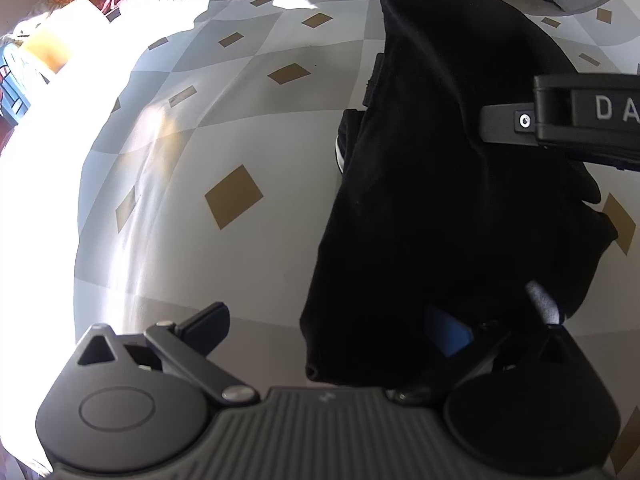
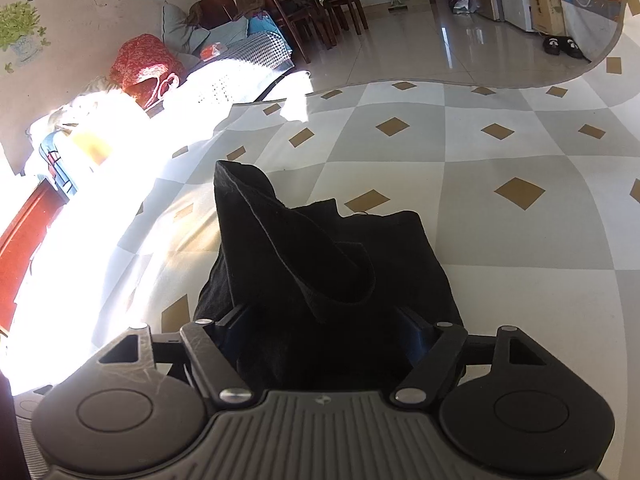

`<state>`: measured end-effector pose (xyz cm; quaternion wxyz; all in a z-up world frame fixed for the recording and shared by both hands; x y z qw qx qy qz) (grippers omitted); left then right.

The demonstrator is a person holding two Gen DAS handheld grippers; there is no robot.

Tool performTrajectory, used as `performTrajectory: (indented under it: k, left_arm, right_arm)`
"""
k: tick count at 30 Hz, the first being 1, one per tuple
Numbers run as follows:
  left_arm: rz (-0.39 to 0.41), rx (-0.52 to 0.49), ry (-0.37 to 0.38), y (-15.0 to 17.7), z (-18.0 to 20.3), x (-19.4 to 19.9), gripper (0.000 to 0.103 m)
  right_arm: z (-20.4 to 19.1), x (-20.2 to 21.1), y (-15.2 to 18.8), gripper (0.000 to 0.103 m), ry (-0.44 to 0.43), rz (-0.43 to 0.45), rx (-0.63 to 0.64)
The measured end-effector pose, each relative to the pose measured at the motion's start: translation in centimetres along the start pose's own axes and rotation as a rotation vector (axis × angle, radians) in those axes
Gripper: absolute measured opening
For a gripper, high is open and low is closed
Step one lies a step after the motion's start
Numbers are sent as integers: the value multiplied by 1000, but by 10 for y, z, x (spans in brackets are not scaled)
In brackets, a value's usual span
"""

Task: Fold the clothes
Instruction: 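Lift the grasped pants up off the floor with the right tool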

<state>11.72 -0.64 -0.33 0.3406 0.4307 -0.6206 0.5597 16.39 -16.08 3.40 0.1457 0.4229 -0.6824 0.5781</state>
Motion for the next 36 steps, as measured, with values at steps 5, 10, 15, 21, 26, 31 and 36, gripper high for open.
performTrajectory:
  k: [5,10,15,21,26,31,36]
  left_arm:
    - [7,38,11,-4,-8,5,103]
    - [61,135,16,-15,-29,21,103]
    - [153,228,-13,-27,-56,46,103]
    - [191,309,10,-31,-78,59,103]
    - [219,364,28,-32,-92,69,103]
    - [235,360,43,-28,-88,73,103]
    - [221,309,74,-22,-73,70,103]
  right_arm:
    - [-9,4,0,29,-34,32,52]
    - [-11,18,-3,12,-74,57,68]
    - [-22,38,0,10,-145,69,127]
    - [-50,61,22,9,-243,47,269]
    - [-76,76,57,9,-300,-18,401]
    - [-93,77,92,9,-335,-118,523]
    - [-90,78,112,15,-335,-204,586]
Point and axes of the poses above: each gripper's, at about its wrist camera, not at the fingertips, and x roughly against the way its jaws point, z to its right, y to its underside, the point moved 1 cm from there along -x, roughly the way its jaws point, and after that the axes turned 2 degrees about x, right-handed, at the moved point
